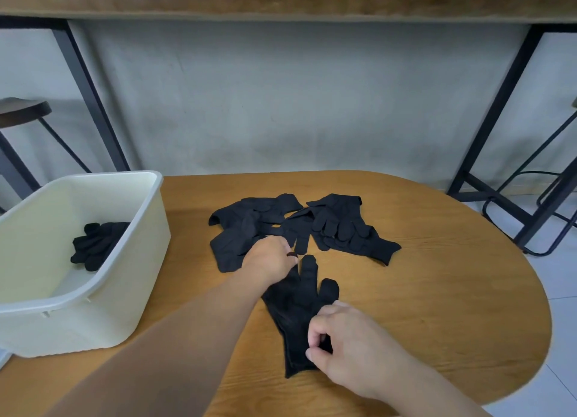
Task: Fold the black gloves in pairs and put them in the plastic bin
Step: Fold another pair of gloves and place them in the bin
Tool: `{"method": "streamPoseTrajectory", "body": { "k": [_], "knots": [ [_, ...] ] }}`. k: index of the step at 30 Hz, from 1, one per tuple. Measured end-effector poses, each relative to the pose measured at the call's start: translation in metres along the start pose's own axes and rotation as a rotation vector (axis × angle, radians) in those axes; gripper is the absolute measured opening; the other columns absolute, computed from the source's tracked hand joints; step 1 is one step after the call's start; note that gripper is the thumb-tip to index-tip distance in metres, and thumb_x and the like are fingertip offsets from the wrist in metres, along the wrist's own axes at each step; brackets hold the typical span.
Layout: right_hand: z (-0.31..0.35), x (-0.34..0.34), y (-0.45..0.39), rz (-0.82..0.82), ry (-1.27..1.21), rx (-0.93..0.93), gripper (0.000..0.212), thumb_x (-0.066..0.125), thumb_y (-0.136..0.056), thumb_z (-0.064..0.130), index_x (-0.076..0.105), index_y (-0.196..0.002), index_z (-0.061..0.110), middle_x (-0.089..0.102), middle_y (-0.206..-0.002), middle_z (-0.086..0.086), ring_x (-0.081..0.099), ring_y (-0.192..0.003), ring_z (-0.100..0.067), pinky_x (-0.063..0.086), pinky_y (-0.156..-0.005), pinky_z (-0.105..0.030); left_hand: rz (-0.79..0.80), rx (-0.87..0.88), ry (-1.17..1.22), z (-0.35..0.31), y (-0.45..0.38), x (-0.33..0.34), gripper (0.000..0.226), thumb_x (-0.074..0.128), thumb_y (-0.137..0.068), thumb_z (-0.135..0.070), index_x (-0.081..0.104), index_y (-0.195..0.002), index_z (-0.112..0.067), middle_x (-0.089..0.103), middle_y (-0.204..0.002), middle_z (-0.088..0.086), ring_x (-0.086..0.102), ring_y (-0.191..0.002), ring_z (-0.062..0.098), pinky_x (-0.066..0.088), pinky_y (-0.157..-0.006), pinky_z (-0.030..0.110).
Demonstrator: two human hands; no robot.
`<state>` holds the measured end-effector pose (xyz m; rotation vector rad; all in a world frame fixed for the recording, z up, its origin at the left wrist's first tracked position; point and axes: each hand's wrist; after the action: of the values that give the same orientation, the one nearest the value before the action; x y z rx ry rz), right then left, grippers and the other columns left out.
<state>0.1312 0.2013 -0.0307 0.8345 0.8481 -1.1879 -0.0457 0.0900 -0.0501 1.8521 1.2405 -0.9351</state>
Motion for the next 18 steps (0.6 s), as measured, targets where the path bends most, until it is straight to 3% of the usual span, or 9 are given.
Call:
{"method": "streamPoseTrajectory", "body": {
  "k": [4,9,11,12,14,16,18],
  "knots": [
    [-0.004,0.001,0.0,0.001,-0.012,-0.001,0.012,0.057,-0.092,0.04,0.062,-0.087,0.03,0.058,-0.094,0.015,0.045,-0.099,0.0,0.041,-0.083,-0.016,-0.097,-0.028,0.092,0.009,-0.005,0.003,0.011,0.065,-0.089,-0.028,0.059,-0.084,-0.02,0.066,-0.091,0.002,0.063,-0.088,0.022,0.055,-0.076,0.035],
    [-0.001,-0.005,-0.007,0.097,-0.032,0.071,0.012,0.059,-0.09,0.04,0.064,-0.083,0.031,0.06,-0.093,0.015,0.049,-0.098,-0.001,0.046,-0.085,-0.021,-0.226,0.053,0.096,0.008,0.009,-0.002,0.028,0.065,-0.089,-0.034,0.057,-0.112,-0.02,0.058,-0.102,-0.001,0.057,-0.084,0.015,0.049,-0.073,0.03],
    [-0.003,-0.015,-0.012,0.126,-0.154,0.16,0.014,0.061,-0.089,0.04,0.069,-0.082,0.03,0.066,-0.086,0.014,0.06,-0.085,-0.002,0.053,-0.077,-0.024,-0.293,0.141,0.079,0.004,0.025,-0.006,0.014,0.063,-0.091,-0.03,0.06,-0.102,-0.021,0.053,-0.094,-0.005,0.055,-0.08,0.013,0.049,-0.072,0.029],
    [-0.006,-0.019,-0.017,0.099,-0.2,0.207,0.015,0.061,-0.089,0.039,0.07,-0.081,0.029,0.068,-0.082,0.012,0.063,-0.079,-0.004,0.055,-0.072,-0.025,-0.295,0.196,0.05,0.004,0.035,-0.006,0.006,0.062,-0.091,-0.028,0.061,-0.093,-0.022,0.052,-0.09,-0.007,0.055,-0.079,0.011,0.049,-0.07,0.027],
    [-0.015,-0.025,-0.035,-0.048,-0.204,0.301,0.016,0.06,-0.09,0.037,0.07,-0.082,0.028,0.069,-0.081,0.01,0.065,-0.075,-0.01,0.057,-0.069,-0.03,-0.248,0.292,0.0,0.008,0.053,-0.001,0.011,0.063,-0.09,-0.029,0.061,-0.08,-0.025,0.051,-0.088,-0.01,0.054,-0.077,0.009,0.045,-0.067,0.022],
    [-0.024,-0.028,-0.059,-0.19,-0.181,0.397,0.017,0.058,-0.093,0.039,0.07,-0.09,0.027,0.07,-0.091,0.007,0.064,-0.082,-0.014,0.056,-0.074,-0.032,-0.146,0.335,-0.02,0.016,0.066,0.005,0.011,0.064,-0.09,-0.035,0.062,-0.083,-0.026,0.051,-0.091,-0.011,0.052,-0.082,0.008,0.043,-0.071,0.02],
    [-0.029,-0.028,-0.082,-0.216,-0.186,0.472,0.03,0.055,-0.093,0.045,0.068,-0.104,0.02,0.069,-0.105,0.0,0.063,-0.094,-0.019,0.054,-0.082,-0.035,-0.062,0.347,-0.052,0.021,0.074,0.011,0.02,0.061,-0.091,-0.042,0.064,-0.098,-0.024,0.051,-0.101,-0.011,0.05,-0.087,0.009,0.045,-0.077,0.023]
  ]
}}
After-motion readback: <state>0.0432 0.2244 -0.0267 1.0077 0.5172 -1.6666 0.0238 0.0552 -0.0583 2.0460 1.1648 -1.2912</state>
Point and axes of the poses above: each hand's wrist, its own y-axis away from the middle knuckle, its own x-axis out of the palm, z = x × y
